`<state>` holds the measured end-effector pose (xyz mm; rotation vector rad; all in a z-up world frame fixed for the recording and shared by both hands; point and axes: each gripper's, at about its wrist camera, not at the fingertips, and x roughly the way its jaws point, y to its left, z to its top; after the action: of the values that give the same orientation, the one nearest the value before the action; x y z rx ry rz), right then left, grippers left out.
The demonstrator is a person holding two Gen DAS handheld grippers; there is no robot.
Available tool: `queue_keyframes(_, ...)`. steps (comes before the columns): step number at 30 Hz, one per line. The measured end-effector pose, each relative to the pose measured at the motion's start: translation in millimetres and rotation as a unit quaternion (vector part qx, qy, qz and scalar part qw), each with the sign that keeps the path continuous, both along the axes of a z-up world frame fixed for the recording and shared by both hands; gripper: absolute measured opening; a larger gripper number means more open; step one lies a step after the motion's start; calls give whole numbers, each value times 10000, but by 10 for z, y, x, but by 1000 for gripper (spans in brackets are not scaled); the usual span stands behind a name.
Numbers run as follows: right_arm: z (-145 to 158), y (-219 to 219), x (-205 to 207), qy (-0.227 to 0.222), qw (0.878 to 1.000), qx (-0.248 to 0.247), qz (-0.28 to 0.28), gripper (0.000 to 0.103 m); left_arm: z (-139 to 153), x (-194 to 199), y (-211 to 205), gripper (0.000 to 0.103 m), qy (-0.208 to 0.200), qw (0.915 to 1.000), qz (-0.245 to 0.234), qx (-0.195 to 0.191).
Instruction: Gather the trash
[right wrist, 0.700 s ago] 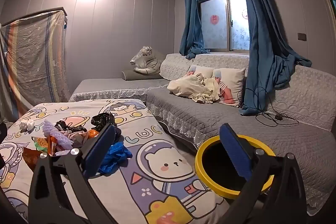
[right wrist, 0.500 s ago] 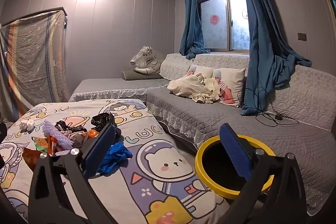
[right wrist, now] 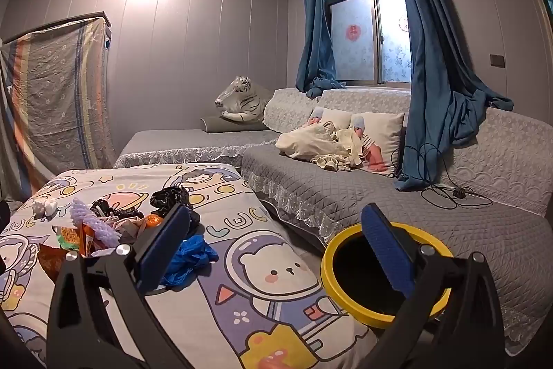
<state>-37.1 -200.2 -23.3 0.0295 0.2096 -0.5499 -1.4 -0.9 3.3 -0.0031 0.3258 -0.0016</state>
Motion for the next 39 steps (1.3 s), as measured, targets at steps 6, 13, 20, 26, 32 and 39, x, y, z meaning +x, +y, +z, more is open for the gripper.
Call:
queue_keyframes(6,11,-9,-12,-4,10000,4,7,95,11,5,25,96,0,10000,-3,-16)
queue_keyframes(13,21,-11,-18,2,10000,-2,1,95,10,5,24,96,0,10000,1,-14)
queue_keyframes(20,7,-13,-8,8,10000,4,4,95,7,5,22,96,-1,10000,5,-11)
queue_keyframes(26,7,-13,-9,7,10000,-5,7,95,6,4,20,96,-1,10000,-1,-14)
queue_keyframes(32,9,-10,-11,-15,10000,-15,-15,95,8,5,19,96,-1,10000,2,-13)
queue_keyframes(39,11,-11,-20,-42,10000,-16,-19,95,14,3,26,96,-22,10000,7,-6)
